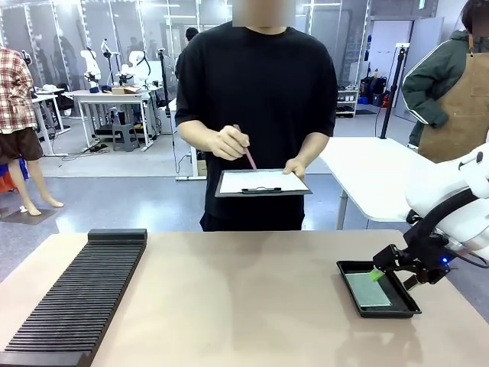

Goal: Inspect the PCB.
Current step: Place the Blank PCB in the ESD tray.

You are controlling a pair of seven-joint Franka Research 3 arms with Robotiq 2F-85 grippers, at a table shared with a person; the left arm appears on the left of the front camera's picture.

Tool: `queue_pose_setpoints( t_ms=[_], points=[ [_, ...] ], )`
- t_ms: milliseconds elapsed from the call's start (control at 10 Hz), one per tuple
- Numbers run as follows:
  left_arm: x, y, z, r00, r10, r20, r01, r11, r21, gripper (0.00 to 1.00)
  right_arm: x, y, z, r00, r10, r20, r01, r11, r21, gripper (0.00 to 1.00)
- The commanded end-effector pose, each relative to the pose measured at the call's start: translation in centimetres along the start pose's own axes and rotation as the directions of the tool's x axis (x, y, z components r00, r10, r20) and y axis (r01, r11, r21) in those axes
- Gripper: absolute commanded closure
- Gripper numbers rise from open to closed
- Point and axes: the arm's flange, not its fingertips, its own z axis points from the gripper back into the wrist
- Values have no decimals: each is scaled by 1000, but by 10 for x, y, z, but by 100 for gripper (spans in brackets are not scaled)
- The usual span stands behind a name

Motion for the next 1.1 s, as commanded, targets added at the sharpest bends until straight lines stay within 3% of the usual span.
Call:
queue_pose_setpoints(
  t_ms=[0, 100, 400, 700, 1000],
  points=[
    [0, -2, 2, 1000, 8, -9, -8, 1000, 20, 0, -7, 9, 32, 1000, 21, -21, -21, 1000, -18, 0],
    [0, -2, 2, 1000, 8, -9, -8, 1000, 20, 0, -15, 19, 76, 1000, 10, -26, -11, 1000, -15, 0],
    [0, -2, 2, 1000, 8, -9, -8, 1000, 20, 0, -47, 14, 189, 995, -57, -81, 78, 953, 292, 0],
    [0, -2, 2, 1000, 8, -9, -8, 1000, 20, 0, -73, -23, 238, 991, -119, -66, 136, 859, 493, 0],
    [0, -2, 2, 1000, 8, -9, -8, 1000, 20, 0, -99, -42, 269, 991, -136, -17, 120, 806, 580, 0]
  ],
)
